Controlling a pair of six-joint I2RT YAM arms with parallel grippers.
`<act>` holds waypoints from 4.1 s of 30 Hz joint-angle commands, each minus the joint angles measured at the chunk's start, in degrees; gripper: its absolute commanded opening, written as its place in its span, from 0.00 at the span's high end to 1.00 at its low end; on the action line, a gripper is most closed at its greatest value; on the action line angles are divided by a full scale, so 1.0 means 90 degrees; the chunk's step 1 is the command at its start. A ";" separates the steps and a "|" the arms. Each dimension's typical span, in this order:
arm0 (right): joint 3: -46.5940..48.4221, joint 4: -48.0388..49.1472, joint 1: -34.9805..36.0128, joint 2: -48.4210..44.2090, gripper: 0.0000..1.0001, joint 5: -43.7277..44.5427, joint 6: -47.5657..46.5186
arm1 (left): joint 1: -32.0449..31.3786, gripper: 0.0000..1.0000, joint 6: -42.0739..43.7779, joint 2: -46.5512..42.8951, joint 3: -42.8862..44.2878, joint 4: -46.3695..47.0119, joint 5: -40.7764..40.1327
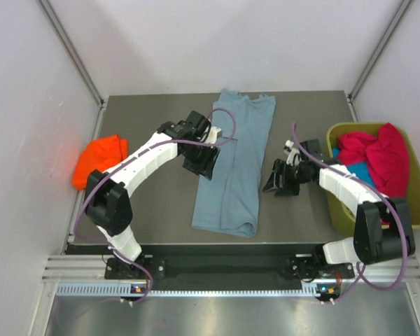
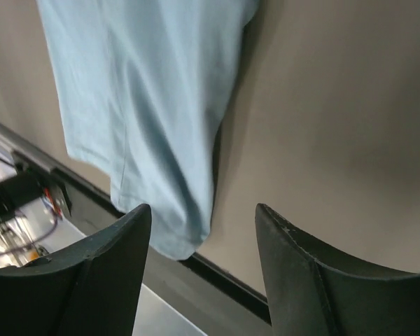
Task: Fold and stack the t-shirts
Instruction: Fold the tshirt
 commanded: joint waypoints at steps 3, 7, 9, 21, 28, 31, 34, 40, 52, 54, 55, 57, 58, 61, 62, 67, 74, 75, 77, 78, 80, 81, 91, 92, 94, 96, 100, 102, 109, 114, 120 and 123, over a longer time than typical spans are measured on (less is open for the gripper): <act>-0.0378 0.0247 0.0446 -0.0655 0.39 -0.0169 -0.0018 | 0.0152 0.42 -0.0359 0.0421 0.0316 0.0172 0.1163; -0.0466 0.0373 0.0525 -0.0635 0.40 -0.0129 0.0089 | 0.0152 0.39 -0.0651 0.0618 -0.0201 0.0132 0.1917; -0.0495 0.0471 0.0525 -0.0665 0.41 -0.0052 0.0157 | 0.0143 0.43 -0.0817 0.0754 -0.0541 0.0268 0.2753; -0.0779 0.0432 0.1306 -0.0743 0.46 0.0037 0.0158 | -0.0345 0.46 -0.1579 0.1653 -0.0719 0.0689 0.3892; -0.0760 0.0491 0.1326 -0.0733 0.46 0.0046 0.0197 | -0.0502 0.44 -0.1707 0.1868 -0.0953 0.0728 0.3989; -0.0730 0.0549 0.1316 -0.0762 0.46 0.0134 0.0197 | -0.0600 0.48 -0.1736 0.1907 -0.1080 0.0621 0.4097; -0.0769 0.0598 0.1277 -0.0821 0.46 0.0154 0.0245 | -0.0649 0.48 -0.1833 0.1888 -0.1324 0.0591 0.4185; -0.0740 0.0637 0.1033 -0.0880 0.46 0.0154 0.0275 | -0.0707 0.48 -0.1951 0.1916 -0.1589 0.0698 0.3922; -0.0730 0.0657 0.0867 -0.0879 0.46 0.0222 0.0197 | -0.0805 0.75 -0.1970 0.2229 -0.1354 0.0845 0.3941; -0.0740 0.0666 0.0857 -0.0860 0.46 0.0222 0.0187 | -0.0805 0.99 -0.1970 0.2210 -0.1354 0.0816 0.3805; -0.0750 0.0666 0.0857 -0.0850 0.46 0.0232 0.0197 | -0.0815 1.00 -0.1961 0.2142 -0.1354 0.0777 0.3765; -0.0740 0.0666 0.0857 -0.0831 0.46 0.0222 0.0207 | -0.0795 1.00 -0.1902 0.2083 -0.1364 0.0728 0.3687; -0.0730 0.0666 0.0867 -0.0840 0.46 0.0232 0.0197 | -0.0785 1.00 -0.1902 0.1967 -0.1374 0.0708 0.3629; -0.0720 0.0686 0.0857 -0.0821 0.46 0.0183 0.0216 | -0.0737 1.00 -0.1863 0.1771 -0.1432 0.0640 0.3395; -0.0720 0.0696 0.0857 -0.0802 0.46 0.0164 0.0216 | -0.0678 1.00 -0.1834 0.1722 -0.1461 0.0611 0.3317; -0.0749 0.0686 0.0857 -0.0782 0.46 0.0164 0.0236 | -0.0327 1.00 -0.1697 0.1439 -0.1637 0.0406 0.2896; -0.0955 0.0618 0.0896 -0.0762 0.46 0.0183 0.0246 | -0.0121 0.88 -0.1443 0.1282 -0.1754 0.0151 0.2875; -0.0974 0.0627 0.0915 -0.0762 0.46 0.0173 0.0255 | -0.0121 0.77 -0.1472 0.1253 -0.1745 0.0152 0.2847; -0.1091 0.0656 0.0925 -0.0791 0.46 0.0183 0.0314 | -0.0092 0.60 -0.1443 0.1136 -0.1677 0.0064 0.2798; -0.1140 0.0666 0.0935 -0.0792 0.46 0.0173 0.0333 | -0.0063 0.55 -0.1375 0.1058 -0.1657 0.0035 0.2779; -0.1325 0.0695 0.0945 -0.0811 0.46 0.0164 0.0421 | 0.0025 0.42 -0.1287 0.0843 -0.1676 -0.0014 0.2720; -0.1393 0.0715 0.0955 -0.0801 0.46 0.0164 0.0460 | 0.0064 0.41 -0.1258 0.0785 -0.1715 -0.0014 0.2710; -0.2107 0.1447 0.1091 -0.0314 0.46 -0.0324 0.1299 | 0.0757 0.40 -0.1570 0.0432 -0.2486 0.0395 0.2056; -0.2107 0.1515 0.1140 -0.0245 0.46 -0.0354 0.1349 | 0.0767 0.40 -0.1589 0.0442 -0.2526 0.0454 0.1998; -0.2097 0.1720 0.1286 -0.0109 0.46 -0.0432 0.1504 | 0.0777 0.40 -0.1648 0.0529 -0.2594 0.0610 0.1997; -0.2088 0.1916 0.1452 -0.0011 0.45 -0.0500 0.1670 | 0.0777 0.40 -0.1726 0.0646 -0.2604 0.0756 0.2036; -0.2078 0.2112 0.1755 0.0204 0.45 -0.0539 0.1876 | 0.0787 0.40 -0.1785 0.0862 -0.2546 0.0815 0.2085; -0.2078 0.2190 0.1931 0.0273 0.46 -0.0540 0.1964 | 0.0777 0.40 -0.1814 0.0969 -0.2526 0.0845 0.2115; -0.2195 0.2375 0.2195 0.0399 0.46 -0.0549 0.2179 | 0.0777 0.41 -0.1941 0.1087 -0.2624 0.0903 0.2202; -0.2224 0.2707 0.2468 0.0624 0.46 -0.0637 0.2403 | 0.0777 0.42 -0.2029 0.0980 -0.2789 0.0904 0.2310; -0.2107 0.2805 0.2819 0.0819 0.58 -0.0598 0.2501 | 0.0777 0.49 -0.2185 0.0814 -0.3131 0.1069 0.2603; -0.2049 0.2873 0.2947 0.0898 0.72 -0.0579 0.2541 | 0.0777 0.60 -0.2205 0.0726 -0.3219 0.1099 0.2720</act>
